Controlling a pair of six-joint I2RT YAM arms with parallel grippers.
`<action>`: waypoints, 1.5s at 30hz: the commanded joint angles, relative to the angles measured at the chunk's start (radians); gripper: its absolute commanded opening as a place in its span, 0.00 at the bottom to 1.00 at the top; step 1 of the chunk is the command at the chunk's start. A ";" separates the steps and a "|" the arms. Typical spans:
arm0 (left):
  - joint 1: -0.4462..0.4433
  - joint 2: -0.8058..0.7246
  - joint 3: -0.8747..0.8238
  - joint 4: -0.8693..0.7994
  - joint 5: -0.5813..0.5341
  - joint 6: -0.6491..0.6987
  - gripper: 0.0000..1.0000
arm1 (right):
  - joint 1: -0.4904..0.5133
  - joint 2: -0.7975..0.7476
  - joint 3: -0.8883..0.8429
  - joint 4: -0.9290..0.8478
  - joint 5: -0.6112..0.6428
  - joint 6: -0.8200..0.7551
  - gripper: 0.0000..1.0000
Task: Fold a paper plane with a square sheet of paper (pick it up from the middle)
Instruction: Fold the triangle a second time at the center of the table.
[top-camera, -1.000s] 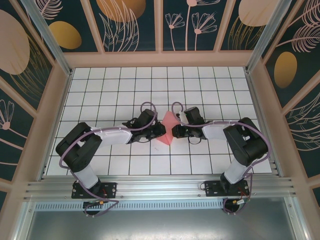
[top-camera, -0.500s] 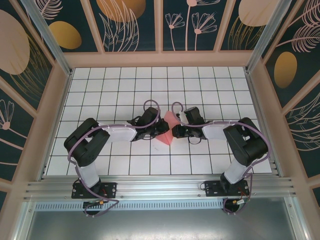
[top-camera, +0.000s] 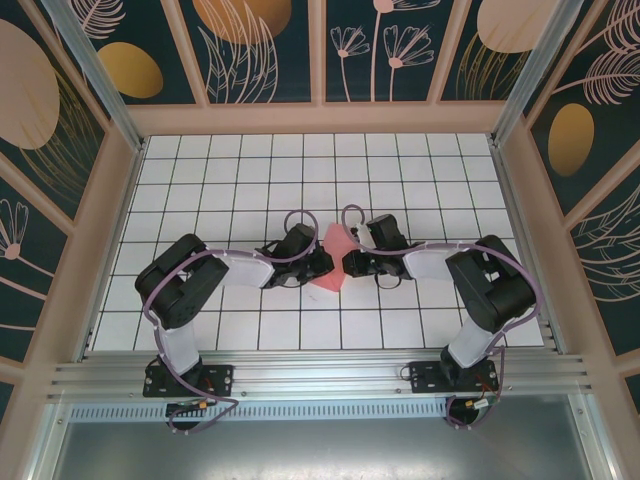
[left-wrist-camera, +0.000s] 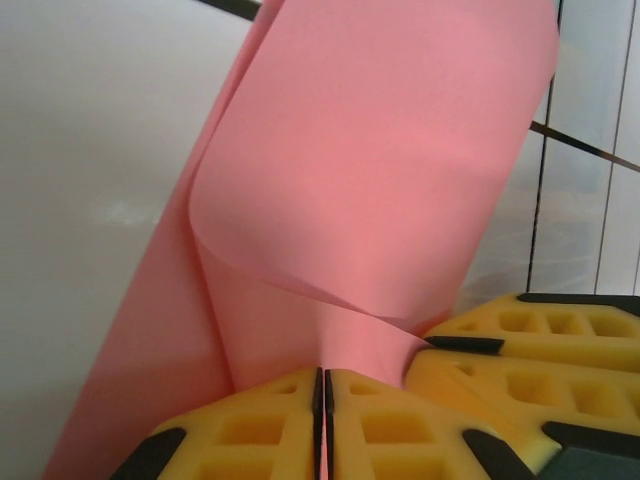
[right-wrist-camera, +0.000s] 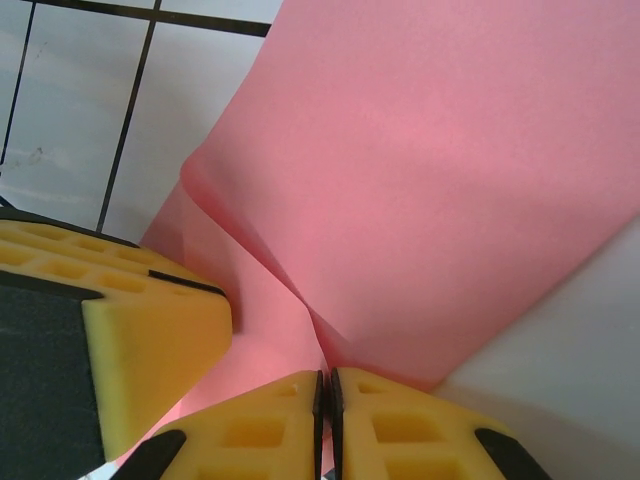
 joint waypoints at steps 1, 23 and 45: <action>-0.002 0.022 -0.030 0.017 -0.011 -0.013 0.14 | 0.015 0.033 0.003 -0.023 0.012 0.011 0.14; 0.031 -0.010 0.051 0.016 -0.025 0.031 0.20 | 0.015 0.041 0.017 -0.034 0.047 0.013 0.14; 0.054 -0.024 0.058 -0.001 -0.085 0.047 0.24 | 0.015 0.045 0.015 -0.035 0.048 0.011 0.14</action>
